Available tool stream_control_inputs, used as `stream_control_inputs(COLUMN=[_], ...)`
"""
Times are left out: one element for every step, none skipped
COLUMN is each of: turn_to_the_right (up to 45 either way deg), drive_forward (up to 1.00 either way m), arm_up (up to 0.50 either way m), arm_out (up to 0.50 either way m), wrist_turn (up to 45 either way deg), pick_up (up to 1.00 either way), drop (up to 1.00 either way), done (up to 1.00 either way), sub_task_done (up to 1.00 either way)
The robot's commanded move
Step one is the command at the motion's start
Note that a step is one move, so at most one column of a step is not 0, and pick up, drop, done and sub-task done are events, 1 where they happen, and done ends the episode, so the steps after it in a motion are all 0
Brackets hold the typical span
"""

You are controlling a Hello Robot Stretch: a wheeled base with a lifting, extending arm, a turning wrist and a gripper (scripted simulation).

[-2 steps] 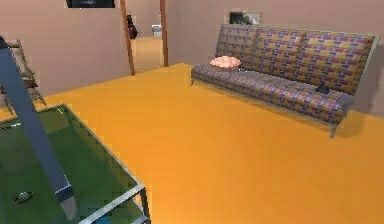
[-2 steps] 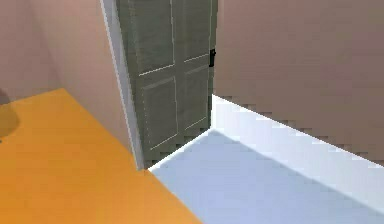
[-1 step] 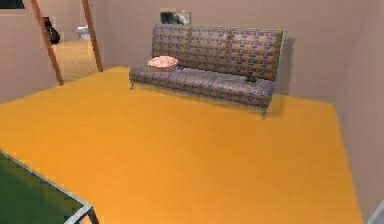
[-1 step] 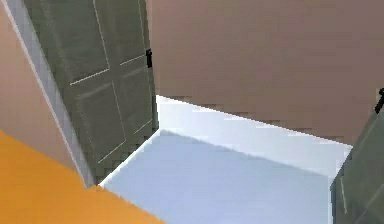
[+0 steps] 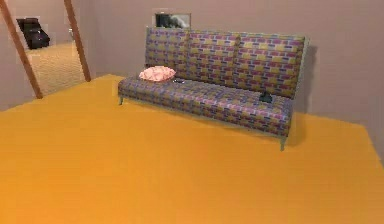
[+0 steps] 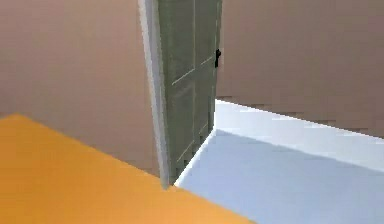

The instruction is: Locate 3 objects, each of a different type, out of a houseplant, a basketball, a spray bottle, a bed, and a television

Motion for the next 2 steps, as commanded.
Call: stream_control_inputs(turn_to_the_right=[9.0,0.0], drive_forward=[0.00,0.45], arm_up=[0.00,0.00], arm_out=[0.00,0.00], wrist_turn=[0.0,0.0], pick_up=[0.00,0.00], drop=[0.00,0.00], done=[0.00,0.00], sub_task_done=[0.00,0.00])
